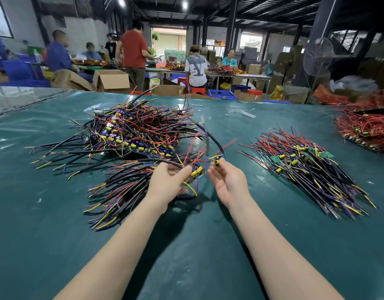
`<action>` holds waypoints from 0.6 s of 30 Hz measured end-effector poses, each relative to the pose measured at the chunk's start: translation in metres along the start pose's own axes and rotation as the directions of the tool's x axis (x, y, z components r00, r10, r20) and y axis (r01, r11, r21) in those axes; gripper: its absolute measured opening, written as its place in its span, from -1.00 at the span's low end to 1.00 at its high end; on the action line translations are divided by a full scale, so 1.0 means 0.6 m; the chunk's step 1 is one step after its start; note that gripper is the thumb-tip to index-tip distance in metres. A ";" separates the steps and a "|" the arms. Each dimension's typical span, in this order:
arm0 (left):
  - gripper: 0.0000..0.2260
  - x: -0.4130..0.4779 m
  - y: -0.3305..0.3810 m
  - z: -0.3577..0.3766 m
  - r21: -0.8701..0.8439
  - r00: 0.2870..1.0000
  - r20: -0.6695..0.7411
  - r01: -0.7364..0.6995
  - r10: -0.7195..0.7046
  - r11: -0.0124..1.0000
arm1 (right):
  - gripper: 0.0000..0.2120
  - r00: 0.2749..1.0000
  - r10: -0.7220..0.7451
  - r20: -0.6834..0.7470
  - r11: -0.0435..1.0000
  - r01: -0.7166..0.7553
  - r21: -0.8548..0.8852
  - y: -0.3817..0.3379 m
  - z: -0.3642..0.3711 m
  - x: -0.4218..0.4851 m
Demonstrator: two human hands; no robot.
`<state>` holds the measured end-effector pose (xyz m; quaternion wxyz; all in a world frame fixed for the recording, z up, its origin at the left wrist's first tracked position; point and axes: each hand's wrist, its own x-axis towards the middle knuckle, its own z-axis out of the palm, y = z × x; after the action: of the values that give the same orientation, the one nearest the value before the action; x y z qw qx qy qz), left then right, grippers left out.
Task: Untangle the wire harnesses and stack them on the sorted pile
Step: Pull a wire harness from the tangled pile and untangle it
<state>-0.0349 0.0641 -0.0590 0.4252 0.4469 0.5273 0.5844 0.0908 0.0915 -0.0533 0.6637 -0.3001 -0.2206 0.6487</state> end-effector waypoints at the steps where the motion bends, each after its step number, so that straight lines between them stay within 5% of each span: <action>1: -0.85 0.001 0.000 0.001 -0.046 0.999 -0.045 0.001 -0.003 0.999 | -0.75 0.998 -0.034 -0.053 0.999 0.033 -0.022 0.000 -0.002 0.003; 5: -0.84 0.011 0.011 -0.009 -0.278 0.972 -0.229 -0.021 -0.045 0.960 | -0.76 0.942 -0.229 -0.247 0.965 0.187 -0.184 -0.012 -0.013 0.015; 7: -0.84 0.014 0.015 -0.012 -0.387 0.975 -0.207 -0.009 -0.077 0.922 | -0.86 0.907 -0.303 -0.294 0.948 0.255 -0.191 -0.022 -0.019 0.019; 11: -0.59 0.009 0.019 -0.016 0.122 0.997 0.029 0.061 -0.065 0.991 | -0.72 0.905 -0.377 -0.197 0.912 0.327 -0.247 -0.022 -0.018 0.017; 14: -0.46 -0.005 0.027 -0.017 0.492 0.994 -0.024 -0.084 0.110 0.866 | -0.74 0.916 -0.398 -0.037 0.851 0.354 -0.387 -0.014 -0.008 0.009; 16: -0.58 -0.009 0.034 -0.017 0.356 0.988 -0.058 -0.112 0.141 0.928 | -0.77 0.916 -0.392 0.081 0.799 0.383 -0.463 -0.008 -0.003 0.005; 18: -0.69 -0.012 0.045 -0.014 -0.039 0.995 0.052 0.086 -0.084 0.996 | -0.74 0.904 -0.373 0.211 0.732 0.426 -0.532 -0.002 0.002 -0.003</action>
<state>-0.0420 0.0530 -0.0327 0.4718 0.4297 0.5228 0.5652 0.0909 0.0896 -0.0512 0.6575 -0.3990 -0.4916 0.4085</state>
